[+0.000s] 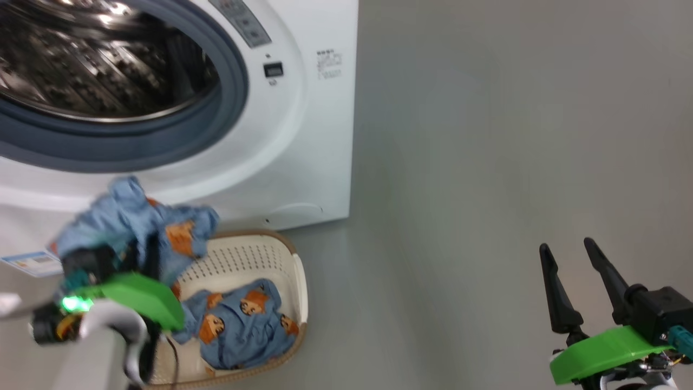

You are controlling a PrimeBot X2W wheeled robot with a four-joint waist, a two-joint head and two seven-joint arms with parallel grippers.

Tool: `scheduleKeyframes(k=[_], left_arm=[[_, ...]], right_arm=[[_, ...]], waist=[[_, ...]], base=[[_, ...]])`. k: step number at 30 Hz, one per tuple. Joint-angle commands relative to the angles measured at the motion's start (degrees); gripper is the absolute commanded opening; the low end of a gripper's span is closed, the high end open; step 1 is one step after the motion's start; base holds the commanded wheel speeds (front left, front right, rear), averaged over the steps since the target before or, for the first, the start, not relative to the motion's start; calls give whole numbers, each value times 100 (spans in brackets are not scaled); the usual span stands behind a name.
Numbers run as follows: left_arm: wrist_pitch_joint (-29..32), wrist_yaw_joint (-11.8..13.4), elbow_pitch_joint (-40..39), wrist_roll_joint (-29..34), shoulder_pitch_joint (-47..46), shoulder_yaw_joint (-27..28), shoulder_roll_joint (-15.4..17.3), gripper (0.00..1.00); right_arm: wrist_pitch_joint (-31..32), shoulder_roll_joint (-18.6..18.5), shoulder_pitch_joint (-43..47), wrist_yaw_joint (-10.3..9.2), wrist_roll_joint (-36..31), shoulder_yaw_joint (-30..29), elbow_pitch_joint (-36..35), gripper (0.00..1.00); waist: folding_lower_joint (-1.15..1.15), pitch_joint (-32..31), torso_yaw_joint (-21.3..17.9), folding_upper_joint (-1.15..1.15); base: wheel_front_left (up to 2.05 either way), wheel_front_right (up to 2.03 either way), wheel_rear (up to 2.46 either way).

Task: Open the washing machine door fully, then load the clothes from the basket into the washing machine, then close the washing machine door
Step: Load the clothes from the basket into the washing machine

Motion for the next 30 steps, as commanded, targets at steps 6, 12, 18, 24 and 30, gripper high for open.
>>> scheduleKeyframes(k=[6, 12, 18, 24, 30], left_arm=[[380, -54, 209, -107, -1281, 353, 605, 0], [963, -153, 500, -186, -2419, 486, 1188, 0], [1521, -224, 634, -171, -3281, 478, 1646, 0], [1721, -189, 478, -41, -4181, 453, 2111, 0], [1367, -225, 319, 102, -4808, 466, 2526, 0]], right_arm=[[-239, -64, -437, 25, 196, 170, -120, 100], [-538, -64, -774, 25, 420, 330, 134, 100], [-784, -63, -1049, 25, 542, 540, 420, 100], [-1008, -63, -1284, 25, 715, 800, 687, 100], [-1191, -63, -1501, 25, 906, 975, 906, 100]], waist=[[-1, 1267, -549, 0], [-1, 1906, -883, 0], [-1, 2332, -1151, 0], [-1, 2886, -1367, 0], [-1, 3285, -1542, 0]], base=[[0, 0, 0], [0, 0, 0], [0, 0, 0], [0, 0, 0], [0, 0, 0]])
